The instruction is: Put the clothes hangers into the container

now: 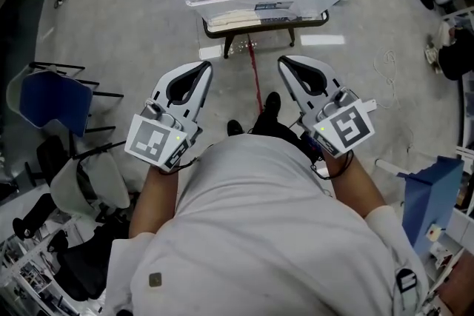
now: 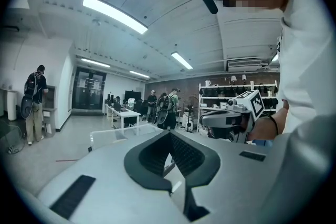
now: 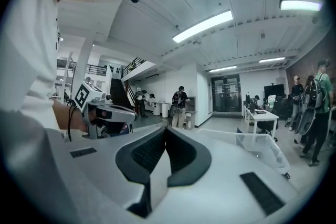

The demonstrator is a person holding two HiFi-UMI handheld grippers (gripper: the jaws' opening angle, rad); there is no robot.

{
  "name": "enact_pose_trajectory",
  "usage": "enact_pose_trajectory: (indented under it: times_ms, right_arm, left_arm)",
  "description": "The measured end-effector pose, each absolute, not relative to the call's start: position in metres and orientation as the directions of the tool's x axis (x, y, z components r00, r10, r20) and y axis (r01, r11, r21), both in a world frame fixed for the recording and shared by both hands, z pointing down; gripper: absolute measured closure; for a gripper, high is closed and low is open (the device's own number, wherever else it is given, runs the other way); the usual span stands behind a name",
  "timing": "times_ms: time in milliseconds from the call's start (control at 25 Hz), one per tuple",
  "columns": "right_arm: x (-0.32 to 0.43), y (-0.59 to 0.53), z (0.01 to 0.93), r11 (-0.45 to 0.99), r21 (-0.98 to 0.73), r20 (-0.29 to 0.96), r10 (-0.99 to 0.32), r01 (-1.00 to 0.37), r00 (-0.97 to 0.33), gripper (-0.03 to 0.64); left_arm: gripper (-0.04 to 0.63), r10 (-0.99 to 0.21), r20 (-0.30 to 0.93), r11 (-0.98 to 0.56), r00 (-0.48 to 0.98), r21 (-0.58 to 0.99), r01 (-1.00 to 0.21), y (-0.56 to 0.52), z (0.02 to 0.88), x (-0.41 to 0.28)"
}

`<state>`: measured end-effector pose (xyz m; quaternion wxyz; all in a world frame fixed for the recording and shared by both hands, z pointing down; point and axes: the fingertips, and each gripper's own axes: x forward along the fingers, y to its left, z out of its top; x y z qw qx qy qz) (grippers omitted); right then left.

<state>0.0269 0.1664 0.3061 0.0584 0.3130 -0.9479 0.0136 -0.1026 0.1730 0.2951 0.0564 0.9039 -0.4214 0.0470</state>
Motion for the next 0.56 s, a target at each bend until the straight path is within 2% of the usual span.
enact_pose_trajectory:
  times_ms: [560]
  right_arm:
    - [-0.011, 0.207, 0.299, 0.790, 0.037, 0.105, -0.612, -0.612, -0.784, 0.597]
  left_arm:
    - [0.579, -0.739, 0.115, -0.662, 0.664, 0.061, -0.747, 0.207, 0.291, -0.141]
